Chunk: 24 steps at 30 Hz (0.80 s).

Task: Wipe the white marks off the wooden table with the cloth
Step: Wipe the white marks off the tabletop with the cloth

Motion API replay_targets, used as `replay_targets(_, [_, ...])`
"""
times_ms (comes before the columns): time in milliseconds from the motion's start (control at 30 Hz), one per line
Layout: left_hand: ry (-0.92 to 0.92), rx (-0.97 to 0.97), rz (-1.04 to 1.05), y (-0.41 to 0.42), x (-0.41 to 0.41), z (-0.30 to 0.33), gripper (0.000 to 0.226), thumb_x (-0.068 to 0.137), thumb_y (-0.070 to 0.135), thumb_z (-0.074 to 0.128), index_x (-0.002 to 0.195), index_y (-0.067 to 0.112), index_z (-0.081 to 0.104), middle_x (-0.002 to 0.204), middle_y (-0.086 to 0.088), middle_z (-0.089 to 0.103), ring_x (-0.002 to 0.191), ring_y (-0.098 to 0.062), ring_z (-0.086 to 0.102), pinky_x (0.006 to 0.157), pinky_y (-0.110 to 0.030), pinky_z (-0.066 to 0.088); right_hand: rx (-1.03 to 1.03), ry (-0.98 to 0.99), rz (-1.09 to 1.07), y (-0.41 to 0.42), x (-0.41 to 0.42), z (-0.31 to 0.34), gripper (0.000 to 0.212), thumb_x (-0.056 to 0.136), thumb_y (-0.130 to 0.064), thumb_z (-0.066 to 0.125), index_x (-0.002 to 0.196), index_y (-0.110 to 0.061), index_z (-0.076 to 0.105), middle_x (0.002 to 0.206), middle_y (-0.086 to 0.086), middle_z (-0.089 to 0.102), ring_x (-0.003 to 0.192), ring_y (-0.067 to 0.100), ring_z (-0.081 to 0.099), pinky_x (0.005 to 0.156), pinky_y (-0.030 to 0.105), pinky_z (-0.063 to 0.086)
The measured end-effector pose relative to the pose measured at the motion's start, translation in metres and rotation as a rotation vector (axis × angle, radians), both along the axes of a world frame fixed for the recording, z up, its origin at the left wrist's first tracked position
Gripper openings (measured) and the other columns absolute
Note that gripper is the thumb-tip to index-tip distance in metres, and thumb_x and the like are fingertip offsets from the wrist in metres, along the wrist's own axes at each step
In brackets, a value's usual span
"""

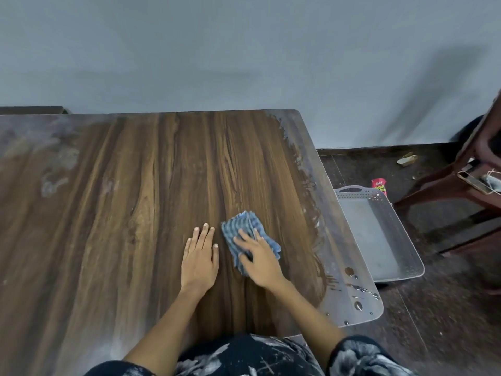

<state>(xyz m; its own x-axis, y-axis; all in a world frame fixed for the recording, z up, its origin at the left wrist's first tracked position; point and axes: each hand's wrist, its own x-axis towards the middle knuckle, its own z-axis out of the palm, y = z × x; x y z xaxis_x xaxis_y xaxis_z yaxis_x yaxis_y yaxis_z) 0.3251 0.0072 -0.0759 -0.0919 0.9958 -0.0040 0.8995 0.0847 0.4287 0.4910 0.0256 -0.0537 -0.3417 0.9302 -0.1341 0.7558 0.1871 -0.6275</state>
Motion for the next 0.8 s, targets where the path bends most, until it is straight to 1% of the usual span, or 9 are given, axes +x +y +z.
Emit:
replay_targets(100, [-0.009, -0.002, 0.012, -0.004, 0.002, -0.001, 0.047, 0.100, 0.026, 0.031, 0.145, 0.015, 0.027, 0.154, 0.000, 0.021, 0.144, -0.016, 0.010, 0.117, -0.033, 0.008, 0.012, -0.035, 0.125, -0.029, 0.043, 0.001, 0.047, 0.097, -0.019, 0.044, 0.143, -0.027, 0.038, 0.153, -0.012, 0.024, 0.140, 0.006, 0.002, 0.117, 0.026, 0.005])
replay_targets(200, [-0.021, -0.025, 0.055, -0.011, 0.006, -0.002, 0.047, 0.100, 0.026, 0.030, 0.145, 0.015, 0.026, 0.155, 0.000, 0.020, 0.144, -0.016, 0.008, 0.118, -0.034, 0.008, 0.037, -0.117, 0.108, -0.030, 0.096, 0.008, 0.050, 0.098, -0.015, 0.040, 0.146, -0.026, 0.031, 0.154, -0.012, 0.019, 0.143, 0.011, 0.002, 0.115, 0.021, 0.003])
replay_targets(267, [-0.014, -0.030, 0.085, -0.020, 0.010, -0.002, 0.047, 0.100, 0.025, 0.030, 0.145, 0.014, 0.026, 0.155, 0.000, 0.020, 0.144, -0.017, 0.008, 0.118, -0.035, 0.008, 0.030, -0.139, 0.009, -0.010, 0.119, 0.012, 0.050, 0.098, -0.009, 0.039, 0.146, -0.020, 0.032, 0.155, -0.004, 0.020, 0.146, 0.019, 0.006, 0.117, 0.026, 0.006])
replay_targets(367, [-0.001, -0.036, 0.108, -0.031, 0.015, -0.003, 0.047, 0.100, 0.025, 0.029, 0.145, 0.014, 0.026, 0.155, 0.000, 0.020, 0.144, -0.018, 0.009, 0.117, -0.034, 0.007, -0.034, -0.162, -0.123, 0.030, 0.112, 0.017, 0.050, 0.098, -0.004, 0.036, 0.146, -0.013, 0.030, 0.157, 0.004, 0.020, 0.146, 0.028, 0.009, 0.118, 0.032, 0.009])
replay_targets(433, [-0.003, -0.047, 0.128, -0.038, 0.017, -0.003, 0.047, 0.100, 0.026, 0.029, 0.146, 0.015, 0.025, 0.155, 0.000, 0.019, 0.144, -0.017, 0.008, 0.117, -0.034, 0.006, -0.046, -0.199, -0.182, 0.044, 0.091, 0.016, 0.049, 0.099, -0.009, 0.034, 0.148, -0.016, 0.027, 0.158, 0.005, 0.017, 0.146, 0.034, 0.006, 0.117, 0.036, 0.010])
replay_targets(500, [0.001, -0.051, 0.140, -0.046, 0.021, -0.003, 0.048, 0.100, 0.026, 0.028, 0.146, 0.015, 0.024, 0.155, 0.000, 0.019, 0.144, -0.017, 0.007, 0.117, -0.035, 0.006, -0.040, -0.215, -0.178, 0.043, 0.067, 0.015, 0.049, 0.100, -0.017, 0.035, 0.148, -0.020, 0.026, 0.158, 0.004, 0.015, 0.145, 0.037, 0.004, 0.116, 0.038, 0.009])
replay_targets(667, [0.000, -0.045, 0.171, -0.068, 0.029, -0.004, 0.048, 0.100, 0.026, 0.028, 0.146, 0.014, 0.026, 0.155, -0.001, 0.020, 0.144, -0.018, 0.009, 0.118, -0.036, 0.008, 0.027, -0.187, 0.161, -0.017, 0.038, 0.010, 0.047, 0.101, -0.019, 0.035, 0.147, -0.019, 0.030, 0.158, 0.003, 0.018, 0.146, 0.031, 0.008, 0.119, 0.038, 0.005])
replay_targets(733, [-0.001, -0.045, 0.184, -0.074, 0.032, -0.004, 0.047, 0.100, 0.026, 0.029, 0.146, 0.014, 0.026, 0.155, -0.001, 0.020, 0.144, -0.019, 0.009, 0.117, -0.036, 0.009, 0.073, -0.195, 0.330, -0.050, 0.050, 0.005, 0.047, 0.101, -0.018, 0.035, 0.148, -0.019, 0.029, 0.158, 0.002, 0.019, 0.146, 0.025, 0.010, 0.120, 0.034, 0.000])
replay_targets(800, [-0.003, -0.045, 0.192, -0.080, 0.035, -0.003, 0.047, 0.100, 0.025, 0.029, 0.146, 0.013, 0.026, 0.155, -0.001, 0.020, 0.145, -0.019, 0.009, 0.117, -0.036, 0.009, 0.093, -0.206, 0.446, -0.079, 0.075, -0.001, 0.047, 0.101, -0.021, 0.033, 0.148, -0.022, 0.027, 0.158, -0.004, 0.016, 0.147, 0.019, 0.004, 0.121, 0.032, -0.001])
